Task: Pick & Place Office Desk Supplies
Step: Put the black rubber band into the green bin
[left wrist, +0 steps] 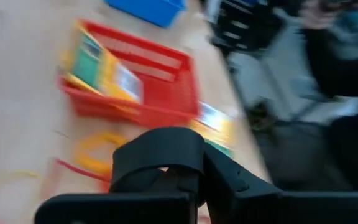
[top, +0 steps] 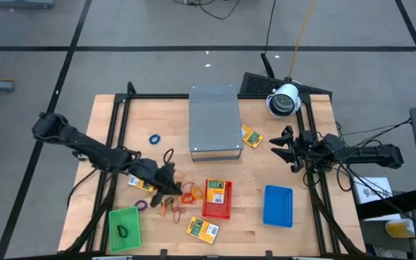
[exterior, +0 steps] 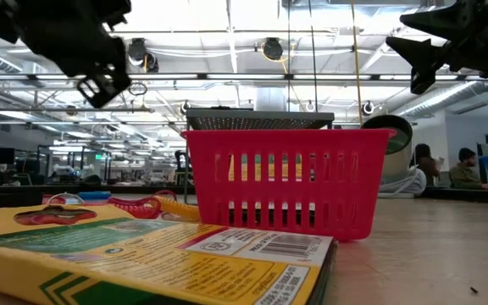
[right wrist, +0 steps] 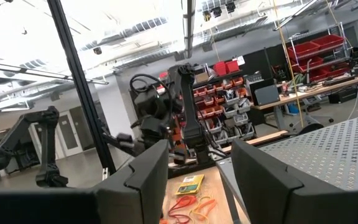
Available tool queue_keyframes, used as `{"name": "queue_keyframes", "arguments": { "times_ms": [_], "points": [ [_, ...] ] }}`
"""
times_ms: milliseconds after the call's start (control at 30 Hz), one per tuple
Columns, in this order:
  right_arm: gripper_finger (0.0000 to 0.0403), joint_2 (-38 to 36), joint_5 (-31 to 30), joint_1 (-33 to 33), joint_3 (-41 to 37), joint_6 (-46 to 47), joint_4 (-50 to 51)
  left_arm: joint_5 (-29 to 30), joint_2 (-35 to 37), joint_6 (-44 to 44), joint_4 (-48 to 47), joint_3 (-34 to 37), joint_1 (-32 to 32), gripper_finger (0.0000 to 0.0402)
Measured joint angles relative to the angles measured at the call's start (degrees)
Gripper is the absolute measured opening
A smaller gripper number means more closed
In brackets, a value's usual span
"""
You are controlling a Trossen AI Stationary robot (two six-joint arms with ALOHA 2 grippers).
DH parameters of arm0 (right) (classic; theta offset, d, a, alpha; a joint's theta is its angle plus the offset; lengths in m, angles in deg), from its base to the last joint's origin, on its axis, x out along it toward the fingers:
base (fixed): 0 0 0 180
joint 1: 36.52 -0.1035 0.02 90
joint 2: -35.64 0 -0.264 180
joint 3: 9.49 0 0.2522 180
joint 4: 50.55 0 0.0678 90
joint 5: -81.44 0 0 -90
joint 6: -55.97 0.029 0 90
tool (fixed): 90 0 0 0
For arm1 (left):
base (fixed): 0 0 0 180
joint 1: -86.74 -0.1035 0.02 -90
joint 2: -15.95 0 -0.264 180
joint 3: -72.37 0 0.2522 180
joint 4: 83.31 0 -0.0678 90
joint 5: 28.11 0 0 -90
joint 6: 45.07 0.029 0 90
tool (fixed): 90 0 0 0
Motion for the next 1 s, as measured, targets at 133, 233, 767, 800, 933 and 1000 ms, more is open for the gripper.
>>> {"name": "queue_keyframes", "arguments": {
  "times_ms": [133, 233, 767, 800, 933, 1000],
  "points": [
    [0.0169, -0.01, 0.0, -0.02, 0.0, -0.02, 0.02, -11.47, 4.39, -8.33, -2.84, 0.0, 1.28, 0.0008],
    [0.0169, 0.0, 0.0, 0.0, -0.01, -0.23, 0.02, -16.65, 7.54, -16.9, -6.75, 0.0, 3.37, 0.0013],
    [0.0169, 0.0, 0.01, -0.01, -0.01, -0.45, 0.26, -17.78, 14.25, -46.07, -36.87, 0.0, 20.42, 0.0009],
    [0.0169, -0.02, 0.0, -0.01, -0.02, -0.46, 0.26, -17.69, 14.25, -46.94, -36.85, 0.0, 20.97, 0.0006],
    [0.0169, -0.02, 0.01, -0.01, 0.0, -0.44, 0.26, -16.71, 14.2, -50.27, -36.83, 0.0, 23.1, 0.0007],
    [0.0169, -0.01, 0.0, -0.01, -0.01, -0.44, 0.26, -15.44, 14.07, -51.29, -36.84, 0.0, 24.1, 0.0011]
  ]
}}
